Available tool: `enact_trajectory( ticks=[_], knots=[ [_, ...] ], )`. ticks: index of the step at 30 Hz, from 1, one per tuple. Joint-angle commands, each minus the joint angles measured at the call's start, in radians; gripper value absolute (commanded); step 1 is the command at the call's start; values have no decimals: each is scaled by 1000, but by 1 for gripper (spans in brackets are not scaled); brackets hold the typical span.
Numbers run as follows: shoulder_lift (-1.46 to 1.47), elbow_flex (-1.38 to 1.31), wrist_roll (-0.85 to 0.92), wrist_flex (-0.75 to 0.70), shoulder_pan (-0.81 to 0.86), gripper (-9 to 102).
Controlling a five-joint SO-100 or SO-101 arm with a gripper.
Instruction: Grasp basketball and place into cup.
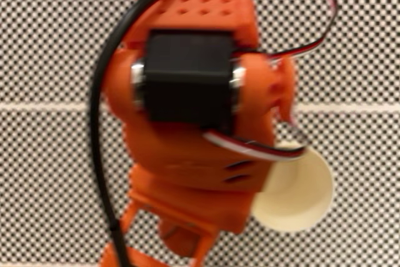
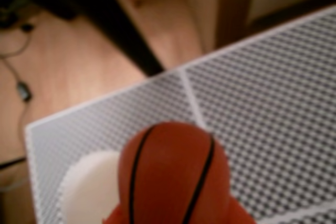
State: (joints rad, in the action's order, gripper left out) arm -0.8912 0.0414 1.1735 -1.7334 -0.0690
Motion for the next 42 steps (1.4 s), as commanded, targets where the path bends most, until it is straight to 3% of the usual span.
enact_trajectory(
  ticks=[1,17,34,42],
  knots=[
    [-83,-12,-29,8,-57,0],
    [-89,137,-112,8,-236,0],
    [6,80,-87,8,-198,0],
    [26,43,-94,8,-196,7]
  ],
)
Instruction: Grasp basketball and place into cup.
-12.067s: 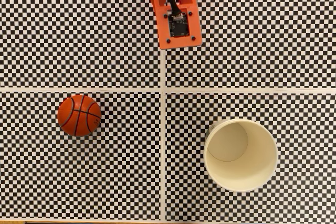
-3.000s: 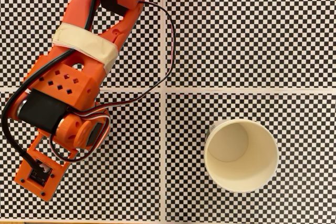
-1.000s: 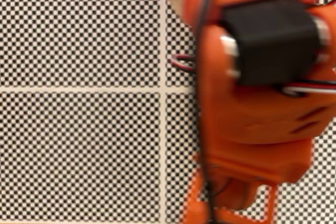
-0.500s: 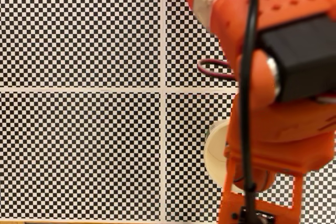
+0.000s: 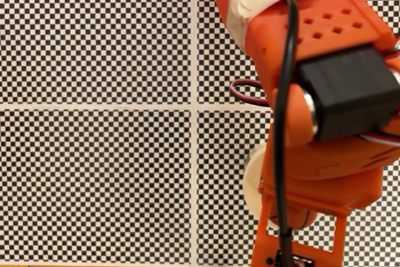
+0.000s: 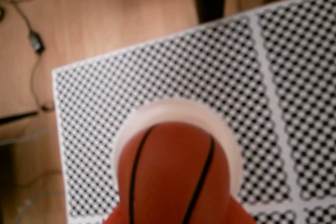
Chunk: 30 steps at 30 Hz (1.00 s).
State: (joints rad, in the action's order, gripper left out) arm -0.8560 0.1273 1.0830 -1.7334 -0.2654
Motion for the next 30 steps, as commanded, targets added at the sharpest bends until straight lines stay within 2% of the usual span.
enact_trajectory(
  ticks=[1,16,30],
  knots=[
    [-2,-54,-8,8,-5,9],
    [120,-221,-49,8,-38,32],
    [115,-258,-104,8,-72,42]
  ],
)
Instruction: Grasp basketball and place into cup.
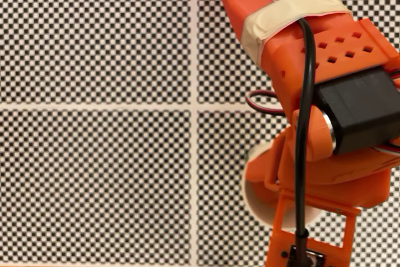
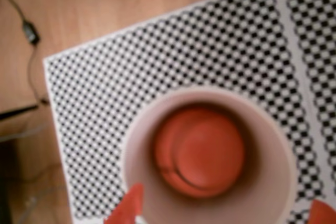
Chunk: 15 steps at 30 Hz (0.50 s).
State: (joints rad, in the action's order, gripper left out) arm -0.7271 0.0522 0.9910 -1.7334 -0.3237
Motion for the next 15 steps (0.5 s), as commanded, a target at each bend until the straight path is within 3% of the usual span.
enact_trajectory(
  ticks=[1,11,15],
  knots=[
    [-17,-184,-14,8,-17,42],
    [-38,-207,-43,8,-28,42],
    [-66,-209,-64,8,-12,31]
  ],
)
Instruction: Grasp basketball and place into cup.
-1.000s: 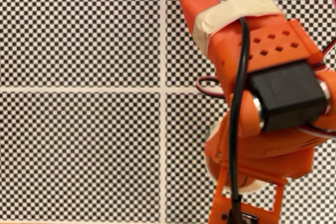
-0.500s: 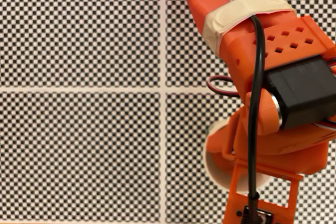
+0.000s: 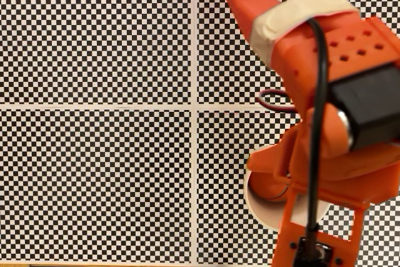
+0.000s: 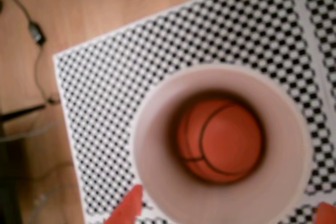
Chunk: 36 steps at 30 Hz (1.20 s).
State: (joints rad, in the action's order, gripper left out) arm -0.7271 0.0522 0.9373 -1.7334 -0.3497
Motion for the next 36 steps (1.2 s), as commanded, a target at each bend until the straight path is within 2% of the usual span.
enact_trajectory(
  ticks=[1,4,9,19,25,36],
  knots=[
    [-74,-207,-11,8,23,25],
    [-95,-202,0,8,51,10],
    [-176,-132,51,6,109,0],
    [-416,104,259,6,233,0],
    [-643,368,390,6,291,0],
    [-1086,796,511,6,327,0]
  ],
)
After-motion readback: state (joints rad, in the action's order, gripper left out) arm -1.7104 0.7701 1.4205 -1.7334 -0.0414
